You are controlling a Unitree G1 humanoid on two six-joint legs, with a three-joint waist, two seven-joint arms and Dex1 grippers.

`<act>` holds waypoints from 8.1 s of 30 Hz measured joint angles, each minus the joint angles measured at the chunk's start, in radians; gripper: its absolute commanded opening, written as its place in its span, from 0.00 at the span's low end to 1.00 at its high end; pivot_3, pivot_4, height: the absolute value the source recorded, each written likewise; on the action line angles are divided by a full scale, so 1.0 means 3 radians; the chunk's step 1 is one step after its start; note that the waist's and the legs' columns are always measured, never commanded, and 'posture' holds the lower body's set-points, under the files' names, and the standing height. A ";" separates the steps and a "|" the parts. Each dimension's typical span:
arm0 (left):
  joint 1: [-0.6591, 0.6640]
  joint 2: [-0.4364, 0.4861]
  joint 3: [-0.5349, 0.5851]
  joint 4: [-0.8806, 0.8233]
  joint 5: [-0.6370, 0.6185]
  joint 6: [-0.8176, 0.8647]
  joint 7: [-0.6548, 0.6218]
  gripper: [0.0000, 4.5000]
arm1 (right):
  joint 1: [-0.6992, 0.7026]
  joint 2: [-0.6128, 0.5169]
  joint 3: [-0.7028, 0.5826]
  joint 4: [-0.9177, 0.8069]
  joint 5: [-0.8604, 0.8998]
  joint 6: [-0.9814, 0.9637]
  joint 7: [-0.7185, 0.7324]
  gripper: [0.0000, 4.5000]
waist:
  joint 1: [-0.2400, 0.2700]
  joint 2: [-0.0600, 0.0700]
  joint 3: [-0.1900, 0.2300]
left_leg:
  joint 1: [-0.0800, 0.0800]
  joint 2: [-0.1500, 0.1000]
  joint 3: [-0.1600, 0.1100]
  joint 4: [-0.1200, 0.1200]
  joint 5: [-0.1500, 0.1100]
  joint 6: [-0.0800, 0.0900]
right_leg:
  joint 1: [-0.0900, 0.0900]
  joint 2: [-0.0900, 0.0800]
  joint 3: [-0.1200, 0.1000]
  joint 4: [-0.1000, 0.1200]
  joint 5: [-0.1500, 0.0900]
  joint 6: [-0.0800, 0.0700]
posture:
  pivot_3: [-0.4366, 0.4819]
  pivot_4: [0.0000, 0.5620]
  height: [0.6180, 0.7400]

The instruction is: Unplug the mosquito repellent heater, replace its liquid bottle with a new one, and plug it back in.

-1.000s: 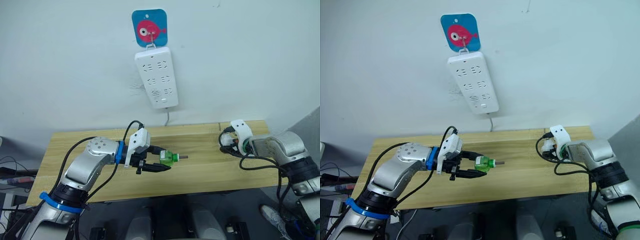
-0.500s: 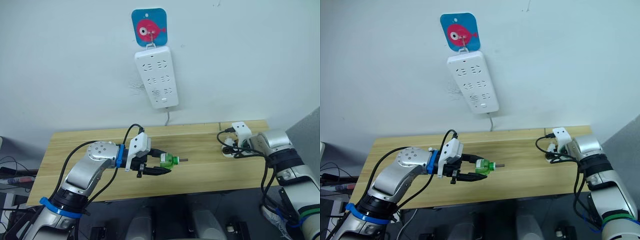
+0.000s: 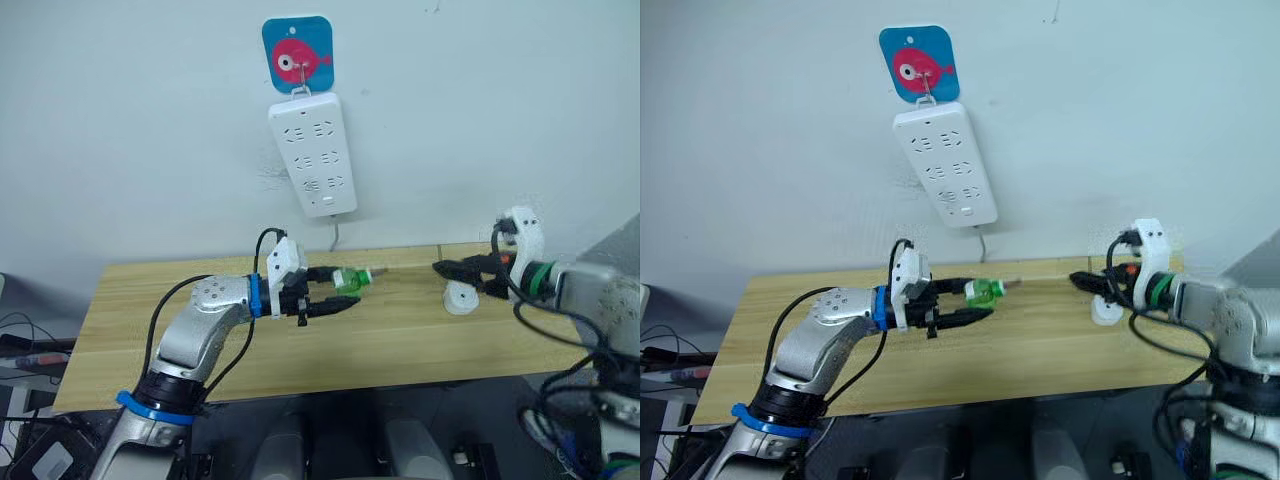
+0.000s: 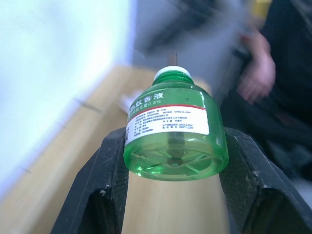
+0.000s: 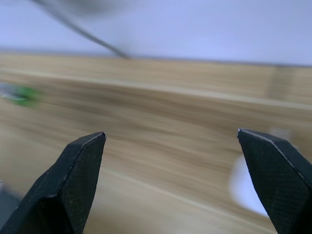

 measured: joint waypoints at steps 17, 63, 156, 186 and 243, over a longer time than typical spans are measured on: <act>0.0011 -0.0273 0.0041 0.0058 0.0026 -0.0098 0.0410 0.50 | 0.0425 0.1969 -0.0174 -0.0500 0.1074 -0.0670 -0.1278 1.00 | -0.0090 -0.0002 -0.0005 | 0.0006 -0.0002 0.0005 0.0003 0.0003 -0.0004 | 0.0000 -0.0001 0.0005 0.0004 0.0004 0.0003 | 0.24 0.36 1.00; 0.0474 0.0560 -0.0073 -0.0627 0.0359 0.0076 0.0238 0.92 | -0.0109 0.0693 0.1849 0.2726 -0.1684 -0.4489 -0.0882 0.18 | -0.0039 0.0000 0.0018 | 0.0009 -0.0001 0.0008 0.0000 0.0003 -0.0004 | -0.0001 0.0000 0.0007 0.0003 0.0003 0.0003 | 0.40 0.45 1.00; -0.0583 0.0492 -0.0337 0.0338 0.0487 -0.0216 -0.0701 0.50 | -0.0522 -0.0031 0.2290 -0.0035 -0.1068 -0.2244 0.0987 0.89 | -0.0033 -0.0044 0.0234 | -0.0047 0.0005 -0.0016 0.0002 0.0007 -0.0010 | -0.0050 -0.0031 -0.0084 0.0004 0.0005 -0.0018 | 0.29 0.52 1.00; -0.0216 0.0307 0.0034 0.0509 0.0237 -0.0228 -0.0384 0.99 | -0.0390 0.0136 0.2119 -0.0044 -0.1090 -0.2368 0.0701 0.24 | -0.0003 -0.0043 0.0232 | -0.0050 0.0005 -0.0016 0.0039 0.0012 -0.0018 | -0.0047 -0.0032 -0.0085 0.0029 0.0007 -0.0019 | 0.27 0.44 1.00; -0.0094 -0.0165 -0.0043 0.0366 0.0489 -0.0629 0.0353 0.49 | 0.0285 0.0181 0.1855 -0.0707 -0.1062 -0.2598 0.0257 0.77 | -0.0032 -0.0043 0.0219 | -0.0045 0.0004 -0.0018 0.0052 0.0028 -0.0031 | -0.0050 -0.0030 -0.0085 0.0068 0.0012 -0.0020 | 0.25 0.43 1.00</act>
